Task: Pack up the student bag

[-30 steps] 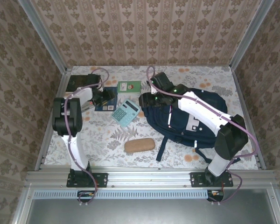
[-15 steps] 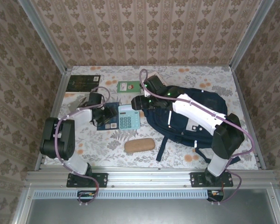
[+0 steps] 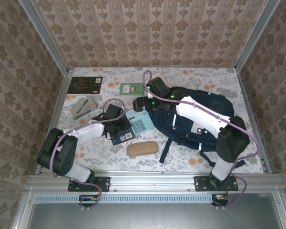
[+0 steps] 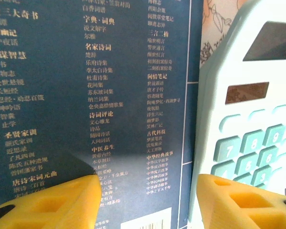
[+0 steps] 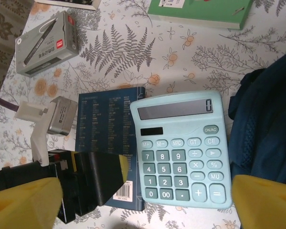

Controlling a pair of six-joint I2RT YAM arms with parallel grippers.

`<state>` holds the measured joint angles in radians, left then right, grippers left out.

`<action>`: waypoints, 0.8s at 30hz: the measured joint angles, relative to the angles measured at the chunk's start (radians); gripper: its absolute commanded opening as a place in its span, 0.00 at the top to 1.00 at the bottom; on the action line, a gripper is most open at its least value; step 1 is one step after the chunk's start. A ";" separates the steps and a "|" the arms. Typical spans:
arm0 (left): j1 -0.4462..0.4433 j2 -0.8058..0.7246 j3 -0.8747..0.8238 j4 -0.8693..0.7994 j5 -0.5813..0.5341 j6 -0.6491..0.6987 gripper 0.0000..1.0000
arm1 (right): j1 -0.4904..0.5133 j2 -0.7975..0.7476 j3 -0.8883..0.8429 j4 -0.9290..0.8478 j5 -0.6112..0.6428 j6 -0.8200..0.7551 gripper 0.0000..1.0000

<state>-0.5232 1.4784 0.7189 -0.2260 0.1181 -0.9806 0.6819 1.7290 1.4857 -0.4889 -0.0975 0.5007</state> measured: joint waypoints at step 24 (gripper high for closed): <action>0.298 -0.335 -0.064 -0.179 0.040 0.171 0.20 | 0.174 0.144 -0.002 0.048 0.002 0.042 0.33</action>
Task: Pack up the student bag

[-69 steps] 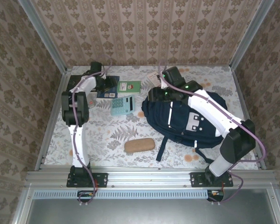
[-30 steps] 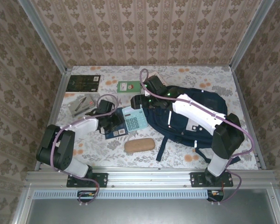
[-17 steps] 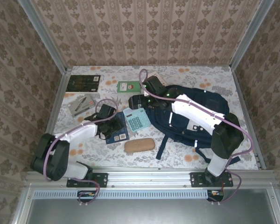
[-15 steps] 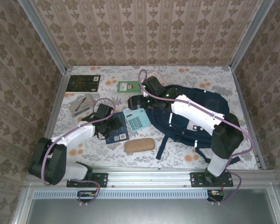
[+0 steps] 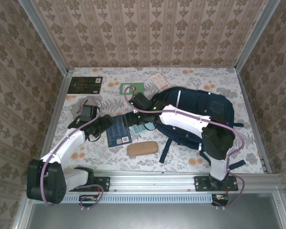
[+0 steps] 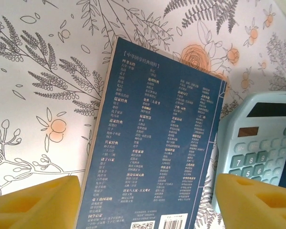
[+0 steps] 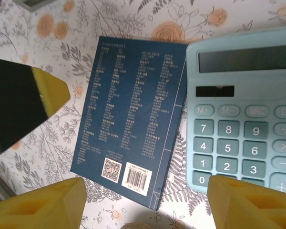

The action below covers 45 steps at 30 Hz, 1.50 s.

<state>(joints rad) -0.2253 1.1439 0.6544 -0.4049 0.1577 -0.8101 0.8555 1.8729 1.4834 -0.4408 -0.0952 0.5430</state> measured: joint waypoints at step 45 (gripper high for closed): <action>0.069 0.207 -0.001 0.069 0.169 0.127 0.25 | 0.063 0.261 0.059 0.020 0.032 0.139 0.67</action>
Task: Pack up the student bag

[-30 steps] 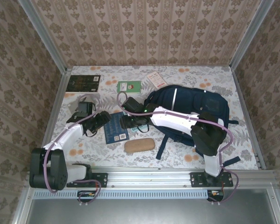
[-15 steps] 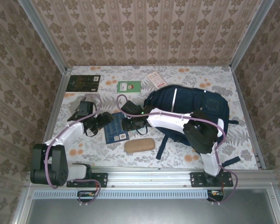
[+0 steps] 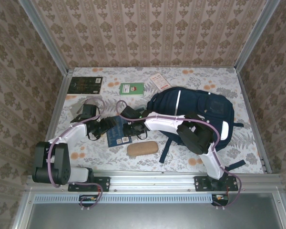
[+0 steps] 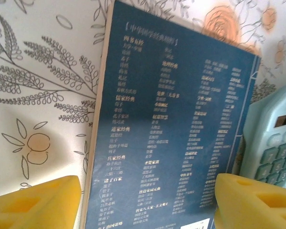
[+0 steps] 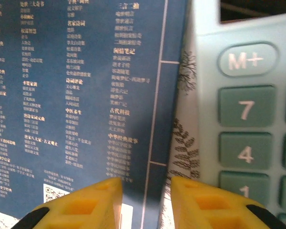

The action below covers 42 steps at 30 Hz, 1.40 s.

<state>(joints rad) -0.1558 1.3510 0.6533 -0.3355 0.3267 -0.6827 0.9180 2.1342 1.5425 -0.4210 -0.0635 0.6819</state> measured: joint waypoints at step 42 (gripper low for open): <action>-0.029 0.011 -0.104 0.229 0.147 -0.032 0.35 | -0.009 0.048 0.076 -0.051 -0.039 0.003 0.71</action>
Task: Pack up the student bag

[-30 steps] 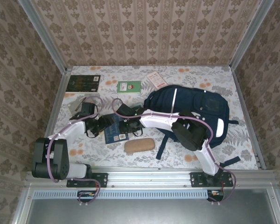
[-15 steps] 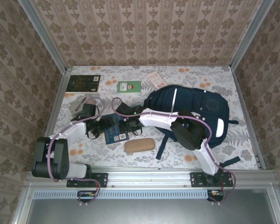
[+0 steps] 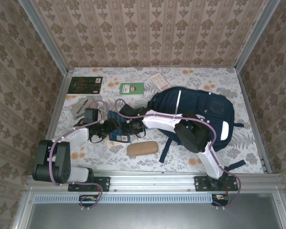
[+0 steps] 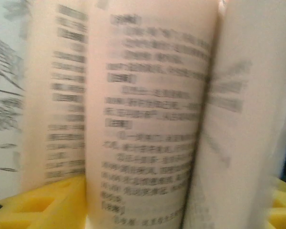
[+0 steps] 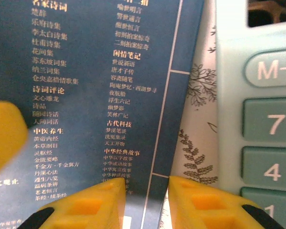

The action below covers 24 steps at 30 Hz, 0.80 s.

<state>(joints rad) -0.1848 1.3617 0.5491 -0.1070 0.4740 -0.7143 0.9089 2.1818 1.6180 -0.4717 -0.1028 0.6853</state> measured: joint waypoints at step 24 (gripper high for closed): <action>-0.010 -0.181 0.029 -0.299 -0.184 0.018 0.45 | -0.010 -0.004 -0.010 0.022 -0.007 0.007 0.60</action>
<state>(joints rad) -0.1947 1.1805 0.5777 -0.4061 0.2901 -0.6960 0.8993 2.1777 1.6081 -0.4496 -0.1097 0.6922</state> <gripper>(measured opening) 0.613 0.384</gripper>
